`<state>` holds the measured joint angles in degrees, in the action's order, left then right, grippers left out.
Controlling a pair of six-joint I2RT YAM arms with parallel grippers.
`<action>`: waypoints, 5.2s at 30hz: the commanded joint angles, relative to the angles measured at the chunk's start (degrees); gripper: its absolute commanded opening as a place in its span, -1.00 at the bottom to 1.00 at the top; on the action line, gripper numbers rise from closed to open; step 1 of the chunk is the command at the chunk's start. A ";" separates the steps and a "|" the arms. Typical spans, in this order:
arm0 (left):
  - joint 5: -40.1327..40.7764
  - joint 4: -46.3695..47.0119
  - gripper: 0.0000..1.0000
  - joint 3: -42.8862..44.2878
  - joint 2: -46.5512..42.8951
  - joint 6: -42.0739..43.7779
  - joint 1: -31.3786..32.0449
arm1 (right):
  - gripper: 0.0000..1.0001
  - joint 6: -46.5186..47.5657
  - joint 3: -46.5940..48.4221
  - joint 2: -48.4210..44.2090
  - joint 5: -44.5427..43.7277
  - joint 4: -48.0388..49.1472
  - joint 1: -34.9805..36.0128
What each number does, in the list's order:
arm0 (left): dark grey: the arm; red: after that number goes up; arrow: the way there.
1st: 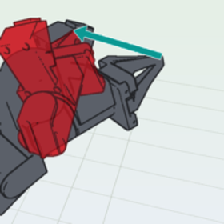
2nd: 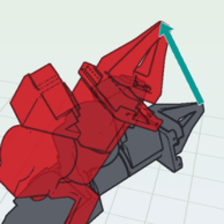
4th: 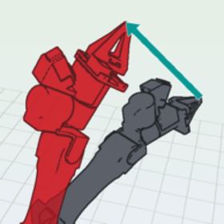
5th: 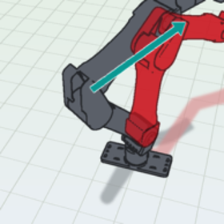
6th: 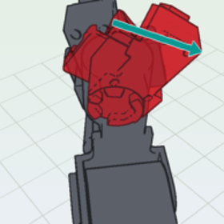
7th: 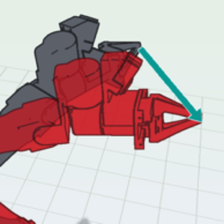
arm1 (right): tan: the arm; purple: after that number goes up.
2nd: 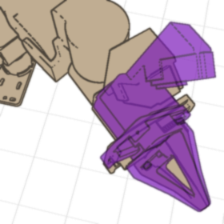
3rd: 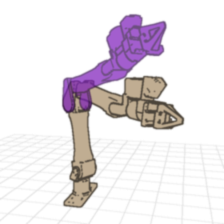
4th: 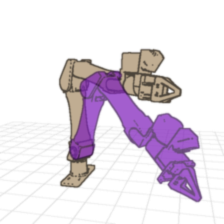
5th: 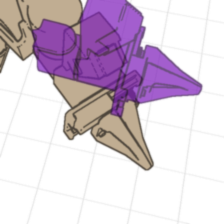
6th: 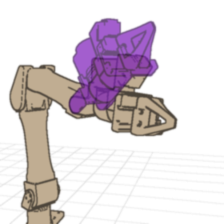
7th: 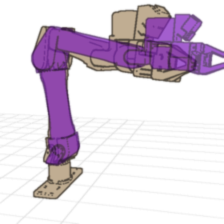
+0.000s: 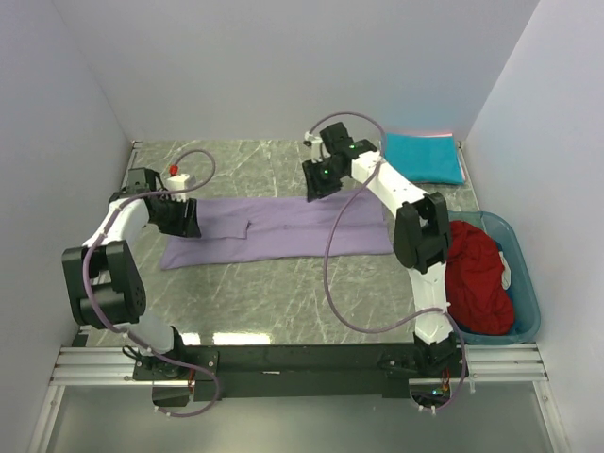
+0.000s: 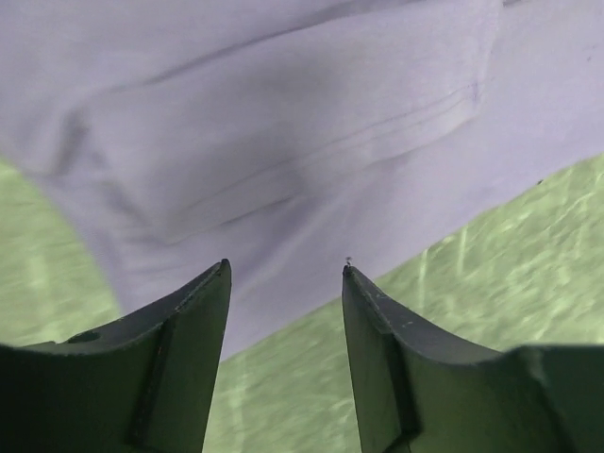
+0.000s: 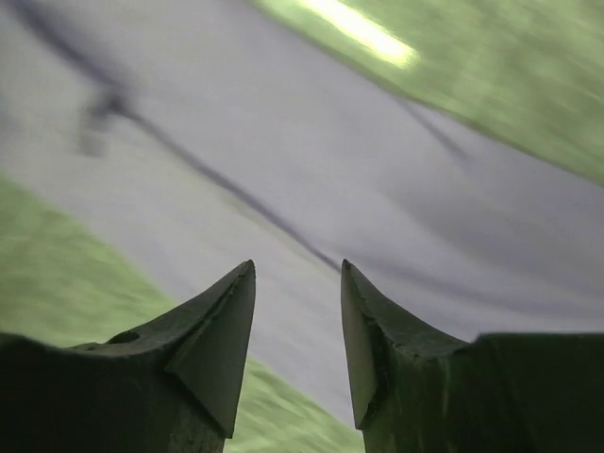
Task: Fold and stack the t-shirts
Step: Fold the tshirt
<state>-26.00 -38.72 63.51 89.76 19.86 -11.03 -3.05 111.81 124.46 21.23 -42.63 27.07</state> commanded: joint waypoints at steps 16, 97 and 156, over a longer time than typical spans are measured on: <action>20.19 3.56 -0.12 2.14 16.15 -15.47 8.65 | -0.12 18.34 -5.00 6.41 -22.82 -15.29 -2.46; 7.57 20.00 0.99 54.55 27.08 -25.05 22.29 | 0.30 11.05 -21.82 -30.24 7.59 -5.89 -4.83; 7.02 44.61 0.17 -28.00 -7.23 20.48 73.69 | -0.34 -20.24 -2.30 15.81 18.58 21.54 -3.08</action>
<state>-18.39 2.63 33.89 82.19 38.22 61.93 -23.20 108.75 139.35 40.56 -21.39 23.64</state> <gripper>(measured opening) 0.590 0.337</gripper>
